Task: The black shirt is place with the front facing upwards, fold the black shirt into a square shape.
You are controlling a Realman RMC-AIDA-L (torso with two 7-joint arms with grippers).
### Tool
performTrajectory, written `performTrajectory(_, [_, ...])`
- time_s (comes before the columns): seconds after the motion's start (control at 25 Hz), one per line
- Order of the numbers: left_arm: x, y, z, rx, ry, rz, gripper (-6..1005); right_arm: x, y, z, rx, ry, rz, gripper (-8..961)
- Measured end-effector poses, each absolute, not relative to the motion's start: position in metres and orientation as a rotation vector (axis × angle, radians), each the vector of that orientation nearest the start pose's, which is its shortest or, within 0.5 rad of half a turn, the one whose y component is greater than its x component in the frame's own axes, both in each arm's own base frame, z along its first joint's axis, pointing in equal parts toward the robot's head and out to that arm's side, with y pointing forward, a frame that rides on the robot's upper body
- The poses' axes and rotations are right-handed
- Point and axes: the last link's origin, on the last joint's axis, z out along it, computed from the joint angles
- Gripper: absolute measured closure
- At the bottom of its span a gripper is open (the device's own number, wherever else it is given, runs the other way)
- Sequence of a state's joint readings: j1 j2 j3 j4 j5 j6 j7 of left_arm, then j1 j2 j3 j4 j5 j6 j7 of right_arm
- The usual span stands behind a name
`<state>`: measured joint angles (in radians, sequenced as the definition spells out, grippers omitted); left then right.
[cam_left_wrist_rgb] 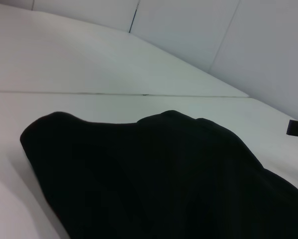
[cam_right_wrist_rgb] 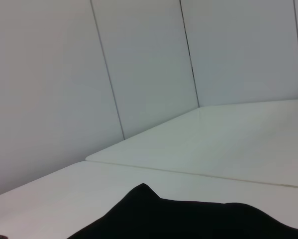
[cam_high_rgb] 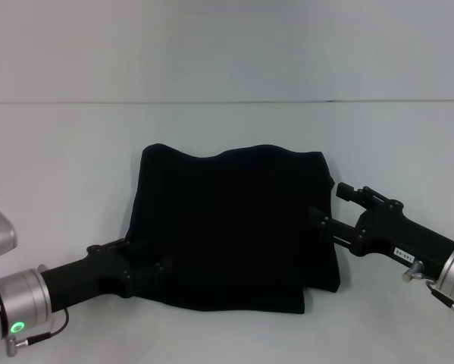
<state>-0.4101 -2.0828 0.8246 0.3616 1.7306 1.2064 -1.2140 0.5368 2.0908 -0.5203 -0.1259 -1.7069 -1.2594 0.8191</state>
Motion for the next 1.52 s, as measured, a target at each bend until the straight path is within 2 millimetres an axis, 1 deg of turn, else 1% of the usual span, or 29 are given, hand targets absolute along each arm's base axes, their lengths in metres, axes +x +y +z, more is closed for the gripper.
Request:
performTrajectory(0.12, [-0.329,0.296,-0.049,-2.409,-0.951,-0.644,305,0.293,0.319,-0.062,-2.309,0.678,0.829,118])
performTrajectory(0.28, [-0.324,0.296,-0.041,-2.384,-0.937,-0.731,305,0.293,0.319,-0.062,-2.321,0.663,0.821,118])
performTrajectory(0.48, [-0.311,0.309,-0.025,-2.287,-0.914,-0.895,306,0.296,0.313,-0.061,-2.358,0.573,0.786,118])
performTrajectory(0.6, [-0.305,0.32,-0.024,-2.267,-0.902,-0.907,306,0.299,0.306,-0.065,-2.391,0.54,0.756,118])
performTrajectory(0.76, [-0.3,0.333,-0.028,-2.247,-0.938,-0.881,307,0.301,0.299,-0.07,-2.441,0.506,0.72,119])
performTrajectory(0.84, [-0.297,0.336,-0.028,-2.26,-0.942,-0.882,307,0.302,0.296,-0.069,-2.445,0.489,0.725,119])
performTrajectory(0.96, [-0.293,0.337,-0.024,-2.298,-0.925,-0.897,307,0.302,0.297,-0.059,-2.419,0.481,0.757,119])
performTrajectory(1.0, [-0.287,0.335,-0.016,-2.344,-0.889,-0.944,307,0.302,0.297,-0.056,-2.407,0.481,0.773,119])
performTrajectory(1.12, [-0.278,0.327,-0.006,-2.426,-0.793,-1.018,308,0.302,0.296,-0.048,-2.39,0.457,0.804,119])
performTrajectory(1.2, [-0.277,0.32,0.0,-2.489,-0.716,-1.022,308,0.302,0.294,-0.043,-2.4,0.416,0.814,119])
performTrajectory(1.28, [-0.278,0.309,0.003,-2.581,-0.638,-0.971,307,0.301,0.287,-0.038,-2.423,0.372,0.827,119])
performTrajectory(1.32, [-0.282,0.303,0.003,-2.617,-0.613,-0.926,307,0.302,0.284,-0.037,-2.435,0.356,0.833,119])
performTrajectory(1.4, [-0.293,0.293,0.001,-2.638,-0.614,-0.852,306,0.305,0.276,-0.037,-2.451,0.346,0.829,118])
performTrajectory(1.52, [-0.311,0.279,-0.004,-2.584,-0.614,-0.78,302,0.31,0.267,-0.046,-2.461,0.365,0.802,118])
